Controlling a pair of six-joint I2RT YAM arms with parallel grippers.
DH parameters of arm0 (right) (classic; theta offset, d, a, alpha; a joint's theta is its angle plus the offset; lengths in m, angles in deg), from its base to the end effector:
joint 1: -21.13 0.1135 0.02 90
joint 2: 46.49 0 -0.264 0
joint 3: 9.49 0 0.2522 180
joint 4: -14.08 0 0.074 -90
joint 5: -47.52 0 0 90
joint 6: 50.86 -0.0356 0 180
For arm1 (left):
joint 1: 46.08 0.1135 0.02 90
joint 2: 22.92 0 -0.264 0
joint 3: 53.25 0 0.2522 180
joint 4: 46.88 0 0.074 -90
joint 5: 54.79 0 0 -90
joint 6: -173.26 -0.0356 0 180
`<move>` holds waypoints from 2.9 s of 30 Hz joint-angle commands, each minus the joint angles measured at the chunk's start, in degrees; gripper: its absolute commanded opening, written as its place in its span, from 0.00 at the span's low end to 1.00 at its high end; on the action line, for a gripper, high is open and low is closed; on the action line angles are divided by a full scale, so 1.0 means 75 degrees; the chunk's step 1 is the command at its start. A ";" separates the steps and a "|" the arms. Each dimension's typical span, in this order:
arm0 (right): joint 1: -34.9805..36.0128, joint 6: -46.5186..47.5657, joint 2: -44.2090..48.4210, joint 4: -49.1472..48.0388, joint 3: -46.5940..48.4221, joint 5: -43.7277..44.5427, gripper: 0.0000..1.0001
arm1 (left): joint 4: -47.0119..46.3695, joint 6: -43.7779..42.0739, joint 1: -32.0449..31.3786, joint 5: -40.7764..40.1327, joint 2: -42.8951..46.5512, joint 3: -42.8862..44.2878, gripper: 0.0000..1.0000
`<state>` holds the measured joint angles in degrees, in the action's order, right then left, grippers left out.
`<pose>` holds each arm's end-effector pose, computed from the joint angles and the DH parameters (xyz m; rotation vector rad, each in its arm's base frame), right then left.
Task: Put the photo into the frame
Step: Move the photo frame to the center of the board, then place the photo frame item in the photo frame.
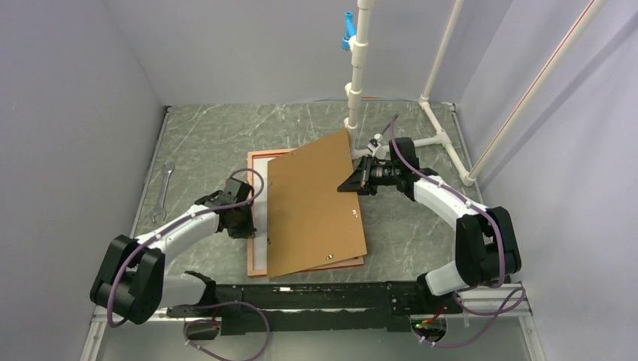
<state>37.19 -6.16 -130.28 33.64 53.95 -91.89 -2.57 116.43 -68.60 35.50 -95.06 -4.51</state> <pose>0.2831 0.1096 0.2259 0.1057 2.4333 1.5099 0.1958 -0.0814 0.1632 -0.2574 2.7762 -0.2628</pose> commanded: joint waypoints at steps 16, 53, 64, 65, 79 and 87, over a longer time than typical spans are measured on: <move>0.0112 0.0212 0.0082 -0.0236 0.0773 -0.0407 0.00 | 0.2150 0.0281 -0.0536 -0.2293 0.0094 0.0904 0.52; 0.1086 -0.0178 -0.1564 -0.0318 0.1848 0.0617 0.00 | 0.0918 0.0578 0.1822 0.0408 0.2883 -0.0463 0.83; 0.1173 -0.0597 -0.1346 -0.0370 0.1319 0.0834 0.00 | 0.0162 0.0275 0.3254 0.1279 0.2602 -0.0703 0.79; 0.1176 -0.0657 -0.1334 -0.0427 0.1256 0.0819 0.00 | 0.0114 0.0252 0.3304 0.1297 0.2545 -0.0703 0.79; 0.1299 -0.1334 -0.0922 -0.0737 0.0685 0.0625 0.00 | -0.0265 0.0167 0.3405 0.1409 0.2070 -0.0895 0.78; 0.1418 -0.1158 -0.1156 -0.0853 0.0666 0.0690 0.00 | -0.0424 0.0055 0.3412 0.1610 0.1887 -0.0916 0.71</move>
<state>46.85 -14.38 -139.20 28.09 58.51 -85.81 -3.38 118.33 -43.29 45.69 -79.91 -11.35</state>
